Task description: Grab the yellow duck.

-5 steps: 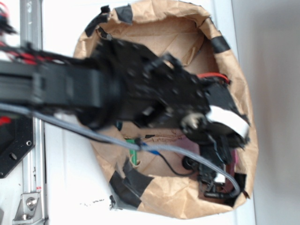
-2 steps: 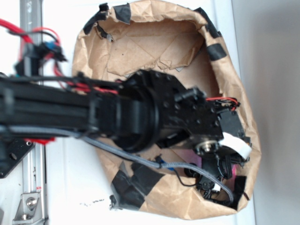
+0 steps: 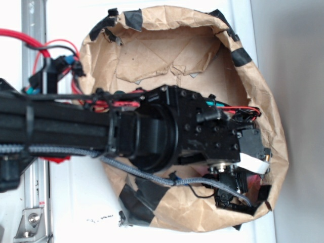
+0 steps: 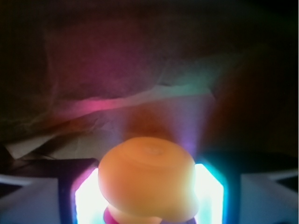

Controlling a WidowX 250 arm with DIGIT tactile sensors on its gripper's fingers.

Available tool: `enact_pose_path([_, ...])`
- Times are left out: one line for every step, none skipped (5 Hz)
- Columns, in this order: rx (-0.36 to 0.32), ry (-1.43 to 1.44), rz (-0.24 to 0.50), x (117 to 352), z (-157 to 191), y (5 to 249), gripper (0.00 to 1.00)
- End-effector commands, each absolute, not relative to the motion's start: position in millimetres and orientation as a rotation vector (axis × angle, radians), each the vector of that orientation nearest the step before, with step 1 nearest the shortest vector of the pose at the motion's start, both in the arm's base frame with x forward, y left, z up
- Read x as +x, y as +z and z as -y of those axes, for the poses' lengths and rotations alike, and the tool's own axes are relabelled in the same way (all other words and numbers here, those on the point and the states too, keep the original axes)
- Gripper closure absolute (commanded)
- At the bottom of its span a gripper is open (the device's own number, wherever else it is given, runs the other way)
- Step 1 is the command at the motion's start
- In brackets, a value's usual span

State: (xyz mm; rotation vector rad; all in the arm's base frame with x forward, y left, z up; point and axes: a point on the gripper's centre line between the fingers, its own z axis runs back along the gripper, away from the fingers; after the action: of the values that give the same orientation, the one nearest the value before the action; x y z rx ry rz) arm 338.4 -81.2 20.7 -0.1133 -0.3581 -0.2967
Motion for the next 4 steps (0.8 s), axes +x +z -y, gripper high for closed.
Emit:
enact_pose_path([-0.154, 0.002, 0.397, 322, 39, 72, 1.00])
enact_pose_path([-0.131, 0.137, 0.337, 303, 17, 101, 1.00])
enact_pose_path([-0.044, 0.109, 0.139, 302, 17, 119, 1.00])
enact_pose_path([0.036, 0.142, -0.026, 304, 22, 124, 1.00])
